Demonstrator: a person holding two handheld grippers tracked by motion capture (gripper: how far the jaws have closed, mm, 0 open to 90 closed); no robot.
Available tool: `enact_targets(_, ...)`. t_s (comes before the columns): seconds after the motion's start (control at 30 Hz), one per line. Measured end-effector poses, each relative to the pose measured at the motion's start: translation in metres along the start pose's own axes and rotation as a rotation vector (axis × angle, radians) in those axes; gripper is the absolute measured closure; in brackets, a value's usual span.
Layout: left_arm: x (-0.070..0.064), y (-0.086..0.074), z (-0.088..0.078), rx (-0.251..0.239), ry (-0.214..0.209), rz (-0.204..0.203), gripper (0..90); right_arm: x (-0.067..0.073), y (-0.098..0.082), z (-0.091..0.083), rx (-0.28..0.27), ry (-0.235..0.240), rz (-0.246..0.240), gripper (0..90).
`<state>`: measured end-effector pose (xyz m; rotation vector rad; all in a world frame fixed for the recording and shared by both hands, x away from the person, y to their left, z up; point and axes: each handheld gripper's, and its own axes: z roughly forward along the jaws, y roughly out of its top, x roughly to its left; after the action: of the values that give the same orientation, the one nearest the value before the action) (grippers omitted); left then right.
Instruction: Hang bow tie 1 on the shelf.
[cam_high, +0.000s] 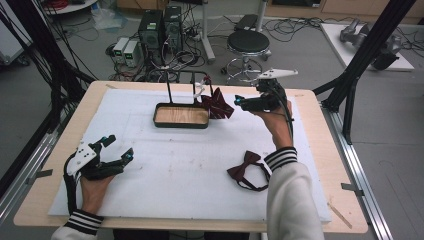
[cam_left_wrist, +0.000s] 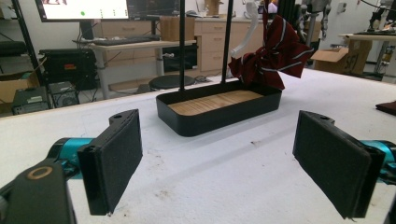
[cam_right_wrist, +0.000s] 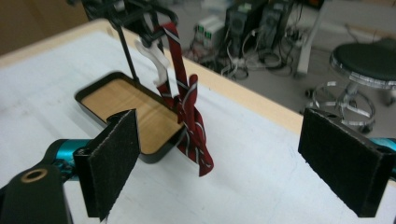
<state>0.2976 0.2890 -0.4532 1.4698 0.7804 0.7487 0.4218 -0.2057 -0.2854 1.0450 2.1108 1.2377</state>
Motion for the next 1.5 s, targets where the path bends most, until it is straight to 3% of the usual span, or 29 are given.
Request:
enact_targets(0.07,0.0,0.0,0.0,0.0,-0.001,0.0,16.0,0.002,-0.007,-0.009,-0.004,0.015,0.019,12.0)
enact_targets(0.23,0.0,0.0,0.0,-0.002,0.0,-0.002,16.0,0.008,-0.024,-0.027,-0.051,0.006,0.009,12.0)
enact_targets(0.27,0.0,0.0,0.0,-0.001,0.001,-0.003,16.0,0.011,-0.035,-0.037,-0.071,0.006,0.011,12.0)
enact_targets(0.7,0.0,0.0,0.0,0.001,-0.002,0.003,16.0,0.023,-0.09,-0.08,-0.161,-0.013,0.019,12.1)
enact_targets(0.73,0.0,0.0,0.0,0.001,-0.002,0.006,16.0,0.023,-0.099,-0.085,-0.187,-0.016,0.027,12.1)
enact_targets(1.07,0.0,0.0,0.0,0.002,-0.001,0.007,15.9,0.019,-0.13,-0.094,-0.202,-0.024,0.064,12.1)
enact_targets(1.5,-0.001,0.0,0.0,0.003,0.0,0.009,16.0,0.017,-0.137,-0.09,-0.18,-0.009,0.068,12.0)
